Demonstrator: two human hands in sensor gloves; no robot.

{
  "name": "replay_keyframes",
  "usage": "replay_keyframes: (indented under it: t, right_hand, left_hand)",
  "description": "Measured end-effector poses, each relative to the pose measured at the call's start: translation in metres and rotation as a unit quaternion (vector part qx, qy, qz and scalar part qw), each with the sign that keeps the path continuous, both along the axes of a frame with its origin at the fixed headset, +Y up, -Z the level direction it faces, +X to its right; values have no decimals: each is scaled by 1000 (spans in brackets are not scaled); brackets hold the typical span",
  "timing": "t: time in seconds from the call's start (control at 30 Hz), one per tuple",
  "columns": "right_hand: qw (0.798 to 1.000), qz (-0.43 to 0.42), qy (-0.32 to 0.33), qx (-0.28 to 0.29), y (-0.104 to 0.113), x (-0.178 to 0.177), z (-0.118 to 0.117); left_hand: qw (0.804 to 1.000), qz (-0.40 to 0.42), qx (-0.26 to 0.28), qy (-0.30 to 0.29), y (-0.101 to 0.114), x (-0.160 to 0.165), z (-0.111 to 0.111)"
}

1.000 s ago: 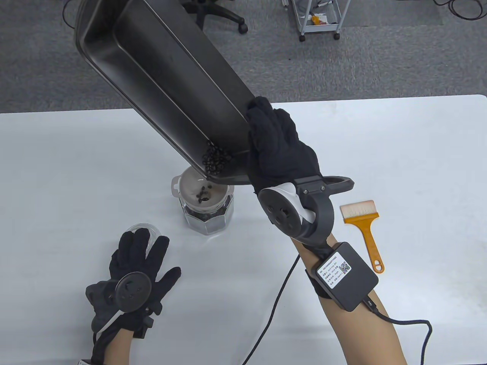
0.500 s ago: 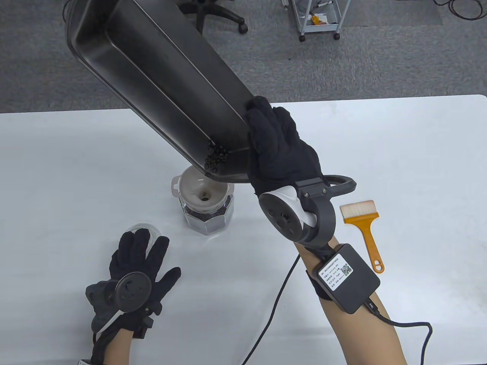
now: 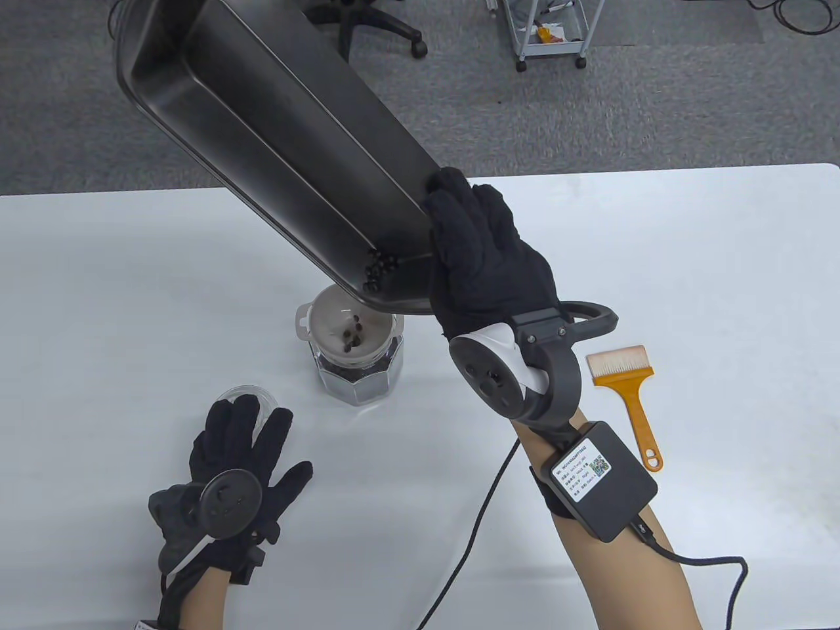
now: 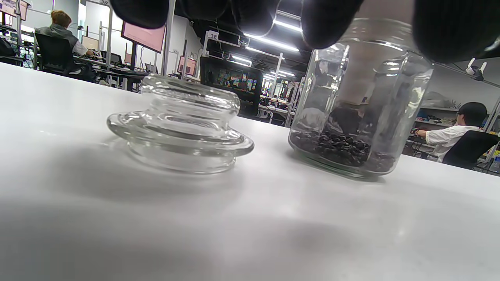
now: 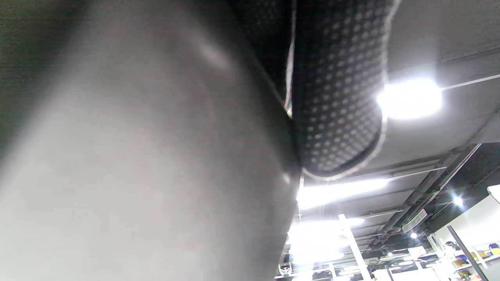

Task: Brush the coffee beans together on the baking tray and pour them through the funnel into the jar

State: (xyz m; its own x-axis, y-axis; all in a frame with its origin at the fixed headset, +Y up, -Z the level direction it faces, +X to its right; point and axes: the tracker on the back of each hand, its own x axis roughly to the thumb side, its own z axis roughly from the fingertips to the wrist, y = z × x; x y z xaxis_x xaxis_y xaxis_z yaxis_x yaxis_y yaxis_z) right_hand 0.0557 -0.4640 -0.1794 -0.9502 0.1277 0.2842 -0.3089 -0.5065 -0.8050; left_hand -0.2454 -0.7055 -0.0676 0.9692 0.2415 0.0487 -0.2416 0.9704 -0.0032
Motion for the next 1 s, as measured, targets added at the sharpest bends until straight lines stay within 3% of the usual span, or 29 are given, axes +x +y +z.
replay_keyframes:
  t: [1.0]
  right_hand:
    - [999, 25, 18, 24, -3, -7, 1]
  left_hand:
    - [1000, 1, -2, 2, 0, -1, -1]
